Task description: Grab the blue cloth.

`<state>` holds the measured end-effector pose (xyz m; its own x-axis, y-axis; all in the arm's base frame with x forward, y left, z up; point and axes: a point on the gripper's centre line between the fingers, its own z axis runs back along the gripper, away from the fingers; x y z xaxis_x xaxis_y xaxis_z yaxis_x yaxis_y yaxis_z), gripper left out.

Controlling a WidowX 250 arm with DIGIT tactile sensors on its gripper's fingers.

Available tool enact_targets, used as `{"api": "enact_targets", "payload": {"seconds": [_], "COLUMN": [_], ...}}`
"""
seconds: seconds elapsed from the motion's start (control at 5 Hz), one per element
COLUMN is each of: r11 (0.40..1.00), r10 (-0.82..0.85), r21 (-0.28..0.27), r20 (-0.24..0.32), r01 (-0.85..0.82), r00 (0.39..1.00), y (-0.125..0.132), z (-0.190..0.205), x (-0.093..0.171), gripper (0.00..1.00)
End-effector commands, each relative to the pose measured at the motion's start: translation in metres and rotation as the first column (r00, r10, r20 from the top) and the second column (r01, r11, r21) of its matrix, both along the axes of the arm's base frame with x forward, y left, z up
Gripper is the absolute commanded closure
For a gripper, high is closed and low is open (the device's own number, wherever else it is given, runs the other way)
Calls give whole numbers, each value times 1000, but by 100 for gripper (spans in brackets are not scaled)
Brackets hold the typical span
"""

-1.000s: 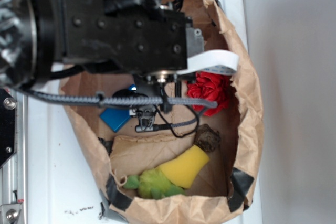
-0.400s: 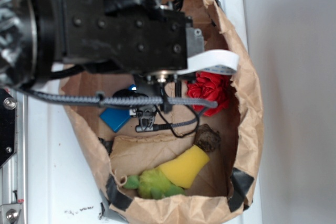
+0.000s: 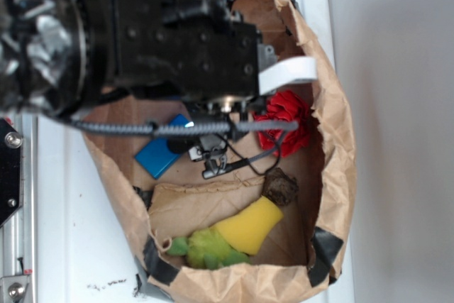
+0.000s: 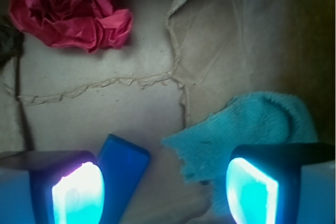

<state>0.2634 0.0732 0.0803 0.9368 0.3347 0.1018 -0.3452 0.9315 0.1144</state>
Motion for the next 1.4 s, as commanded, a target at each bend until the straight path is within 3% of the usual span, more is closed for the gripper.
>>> {"api": "enact_targets", "payload": {"seconds": [0.0, 0.2, 0.8, 1.2], "r11": [962, 916, 846, 841], "r10": [269, 390, 532, 540], "r21": [-62, -84, 2, 37], "r20": [20, -40, -33, -33], "r01": [-267, -392, -532, -539], "r00": [963, 920, 846, 841], "y": [26, 37, 43, 35], "z": [11, 13, 5, -2], "x": [3, 4, 2, -16], "gripper": [0, 0, 0, 0]}}
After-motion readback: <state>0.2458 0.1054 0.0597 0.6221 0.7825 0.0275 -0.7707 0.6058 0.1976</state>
